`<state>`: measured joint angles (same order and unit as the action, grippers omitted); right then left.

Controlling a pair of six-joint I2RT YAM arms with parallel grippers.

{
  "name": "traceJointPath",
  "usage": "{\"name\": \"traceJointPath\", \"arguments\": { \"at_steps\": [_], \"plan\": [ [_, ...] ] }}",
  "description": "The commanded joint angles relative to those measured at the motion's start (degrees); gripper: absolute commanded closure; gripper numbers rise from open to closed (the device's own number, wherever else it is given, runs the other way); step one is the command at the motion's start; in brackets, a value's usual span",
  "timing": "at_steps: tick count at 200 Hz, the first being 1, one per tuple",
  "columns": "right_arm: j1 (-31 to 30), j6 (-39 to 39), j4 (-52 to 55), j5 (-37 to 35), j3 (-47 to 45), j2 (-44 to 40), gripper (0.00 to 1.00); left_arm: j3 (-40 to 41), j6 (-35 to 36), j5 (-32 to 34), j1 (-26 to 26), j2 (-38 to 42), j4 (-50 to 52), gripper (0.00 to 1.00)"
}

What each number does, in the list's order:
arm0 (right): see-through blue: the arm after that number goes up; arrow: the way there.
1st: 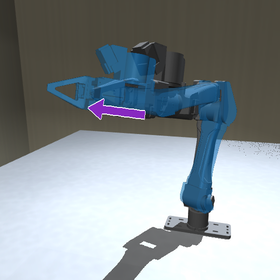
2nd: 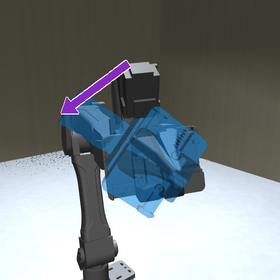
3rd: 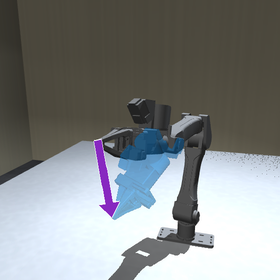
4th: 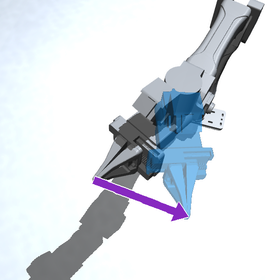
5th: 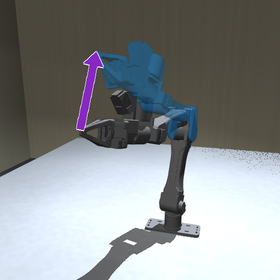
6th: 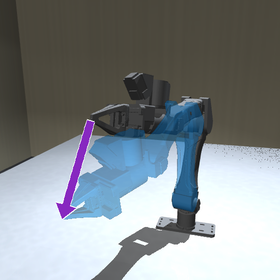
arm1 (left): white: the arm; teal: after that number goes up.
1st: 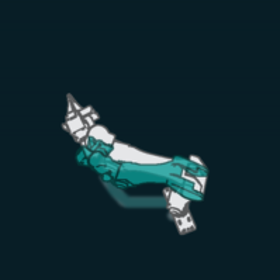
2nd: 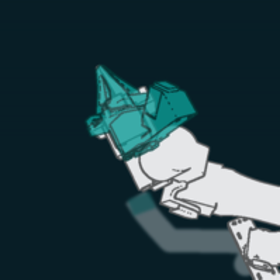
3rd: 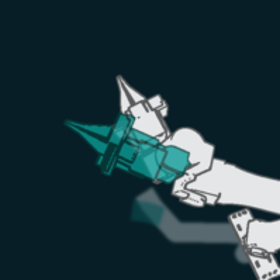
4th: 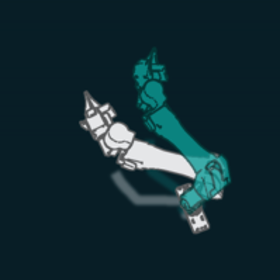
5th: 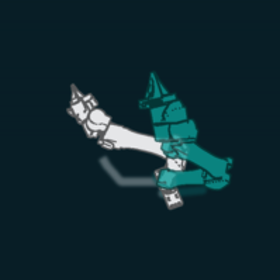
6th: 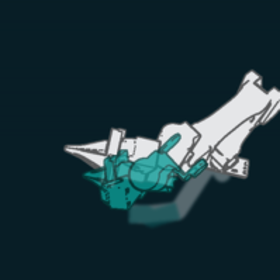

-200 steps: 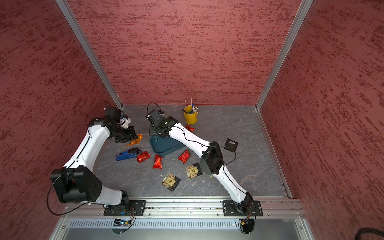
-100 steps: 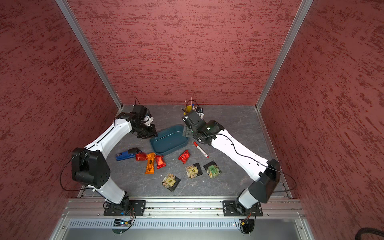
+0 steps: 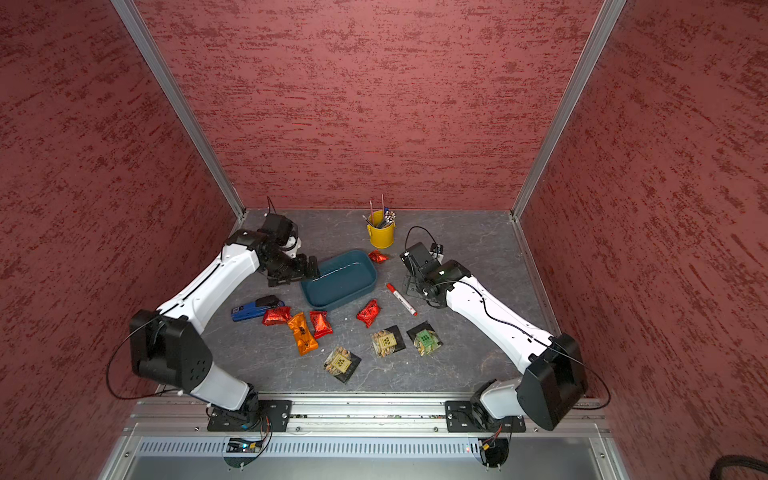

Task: Put the tea bags into the storage box
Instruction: Pick up the tea bag from the center of the board.

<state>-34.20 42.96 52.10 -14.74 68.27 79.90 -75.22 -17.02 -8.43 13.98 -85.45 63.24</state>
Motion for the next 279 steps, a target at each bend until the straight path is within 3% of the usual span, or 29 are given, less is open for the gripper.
{"name": "traceJointPath", "arguments": {
  "at_steps": [1, 33, 92, 178, 240, 279],
  "plan": [
    [1.4, -1.4, -3.2, 2.1, -0.3, -0.4, 0.13, 6.6, -5.8, 3.0, 1.6, 7.5, 4.0, 0.00],
    [4.5, -3.0, -5.6, 5.1, -2.0, -0.7, 0.13, 15.1, -13.3, 3.6, 4.3, 14.0, 5.7, 0.00],
    [12.9, -8.3, -6.7, 10.6, -2.3, -1.4, 0.13, 23.2, -22.8, 3.7, 8.1, 13.2, 2.7, 0.02],
    [15.4, -8.7, -6.3, 12.1, -2.0, -2.1, 0.13, 27.7, -22.5, 1.6, 7.0, 7.4, -11.5, 0.09],
    [15.6, -8.1, -5.0, 11.0, -2.1, -3.7, 0.13, 28.4, -21.4, 2.2, 6.2, 4.0, -12.7, 0.15],
    [15.6, -7.5, -5.1, 10.9, -2.7, -4.1, 0.13, 29.0, -21.0, 2.2, 5.7, 3.0, -13.4, 0.28]
  ]
}}
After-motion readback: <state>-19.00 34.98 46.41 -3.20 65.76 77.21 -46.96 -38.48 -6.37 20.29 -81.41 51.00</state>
